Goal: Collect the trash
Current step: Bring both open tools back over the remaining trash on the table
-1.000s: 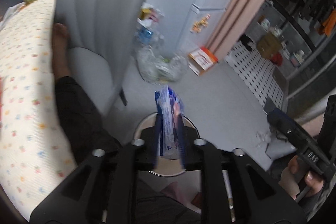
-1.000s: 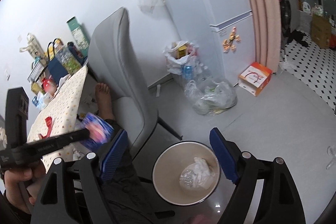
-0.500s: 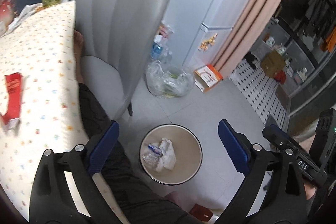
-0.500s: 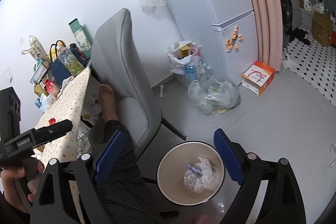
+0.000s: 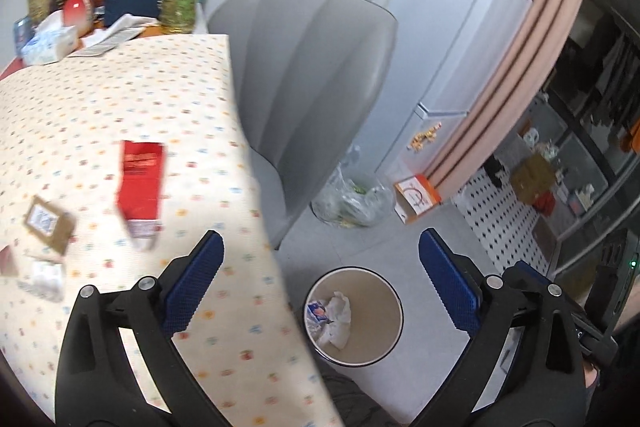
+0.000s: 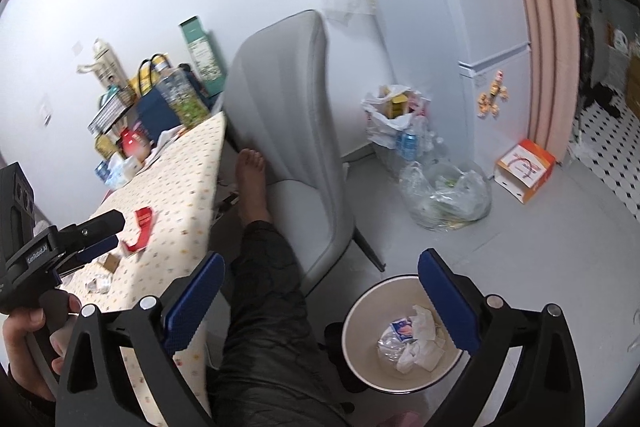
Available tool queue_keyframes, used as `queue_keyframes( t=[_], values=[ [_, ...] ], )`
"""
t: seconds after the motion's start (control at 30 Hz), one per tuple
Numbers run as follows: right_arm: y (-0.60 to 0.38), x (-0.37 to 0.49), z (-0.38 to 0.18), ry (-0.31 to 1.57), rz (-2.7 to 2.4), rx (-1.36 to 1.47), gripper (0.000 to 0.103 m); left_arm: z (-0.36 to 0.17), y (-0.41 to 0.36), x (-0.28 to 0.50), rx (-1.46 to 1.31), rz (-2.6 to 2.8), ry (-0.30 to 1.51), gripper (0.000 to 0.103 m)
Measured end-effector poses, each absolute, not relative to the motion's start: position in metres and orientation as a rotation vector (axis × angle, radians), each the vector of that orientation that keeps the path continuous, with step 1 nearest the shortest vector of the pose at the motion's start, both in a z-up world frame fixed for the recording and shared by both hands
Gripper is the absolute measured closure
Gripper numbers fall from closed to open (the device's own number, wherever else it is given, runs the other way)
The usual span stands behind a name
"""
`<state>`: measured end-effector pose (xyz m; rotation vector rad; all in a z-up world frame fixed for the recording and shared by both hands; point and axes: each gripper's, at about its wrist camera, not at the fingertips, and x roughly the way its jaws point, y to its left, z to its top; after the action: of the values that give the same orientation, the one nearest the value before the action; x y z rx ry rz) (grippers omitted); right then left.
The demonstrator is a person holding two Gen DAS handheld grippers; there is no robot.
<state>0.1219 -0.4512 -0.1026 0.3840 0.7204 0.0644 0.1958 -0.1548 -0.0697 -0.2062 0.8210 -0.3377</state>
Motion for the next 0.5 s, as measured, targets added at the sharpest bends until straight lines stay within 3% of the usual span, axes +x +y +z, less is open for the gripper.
queue_keyframes(
  t=[0.5],
  values=[
    [-0.345,0.129,-0.080,0.739,0.240,0.264,0.008,-0.062,-0.037,0.164,-0.330,-0.185,0.743,0.006]
  ],
)
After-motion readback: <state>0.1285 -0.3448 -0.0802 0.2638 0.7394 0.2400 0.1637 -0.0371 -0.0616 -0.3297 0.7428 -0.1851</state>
